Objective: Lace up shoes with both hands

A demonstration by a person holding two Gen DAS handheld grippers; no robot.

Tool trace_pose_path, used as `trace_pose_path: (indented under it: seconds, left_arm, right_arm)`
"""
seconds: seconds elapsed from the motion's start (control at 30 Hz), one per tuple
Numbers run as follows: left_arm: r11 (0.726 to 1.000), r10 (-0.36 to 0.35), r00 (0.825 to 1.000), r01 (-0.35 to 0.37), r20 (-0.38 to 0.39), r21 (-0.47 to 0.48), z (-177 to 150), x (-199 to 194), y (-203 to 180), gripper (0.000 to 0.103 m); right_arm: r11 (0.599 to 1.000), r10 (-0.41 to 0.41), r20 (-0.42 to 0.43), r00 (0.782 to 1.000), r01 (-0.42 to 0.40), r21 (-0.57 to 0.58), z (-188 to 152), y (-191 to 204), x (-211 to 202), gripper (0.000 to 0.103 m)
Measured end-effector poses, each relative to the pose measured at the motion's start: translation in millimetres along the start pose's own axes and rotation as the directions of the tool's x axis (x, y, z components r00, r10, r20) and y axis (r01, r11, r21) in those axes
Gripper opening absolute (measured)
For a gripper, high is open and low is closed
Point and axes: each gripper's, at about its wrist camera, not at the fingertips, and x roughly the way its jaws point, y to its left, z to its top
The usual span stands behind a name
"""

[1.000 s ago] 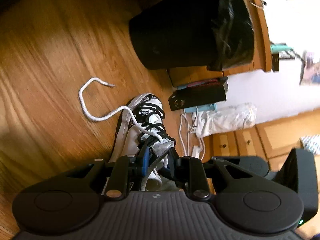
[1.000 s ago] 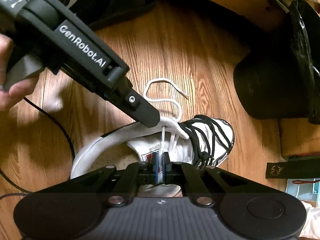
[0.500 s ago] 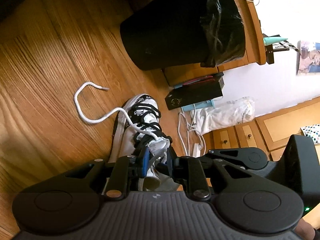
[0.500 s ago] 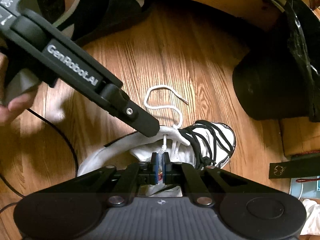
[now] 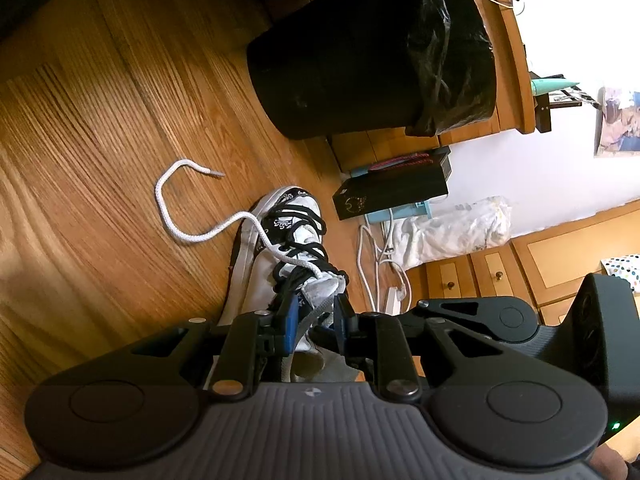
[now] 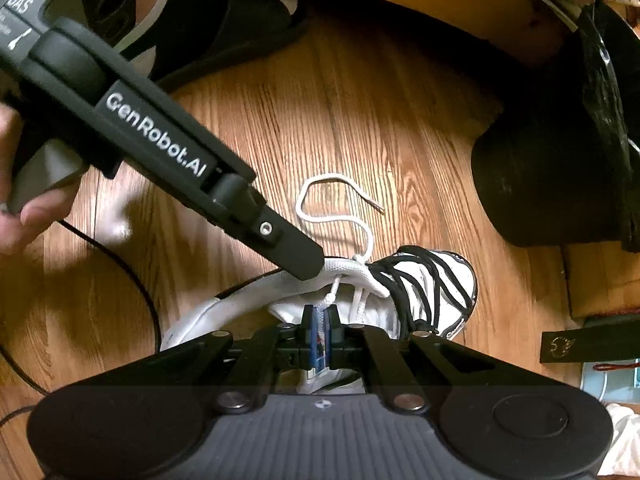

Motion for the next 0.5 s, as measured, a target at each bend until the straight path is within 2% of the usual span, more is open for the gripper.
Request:
trace_pose_path:
  seconds: [0.5]
  left_arm:
    - [1.0,-0.011,1.0,0.011,0.016,-0.029,2.7,4.8,-1.9,0.02]
  right_arm:
    - [1.0,-0.016,-0.011,1.0,0.016,-0.024,6.0,-0.4,5.4,0.004]
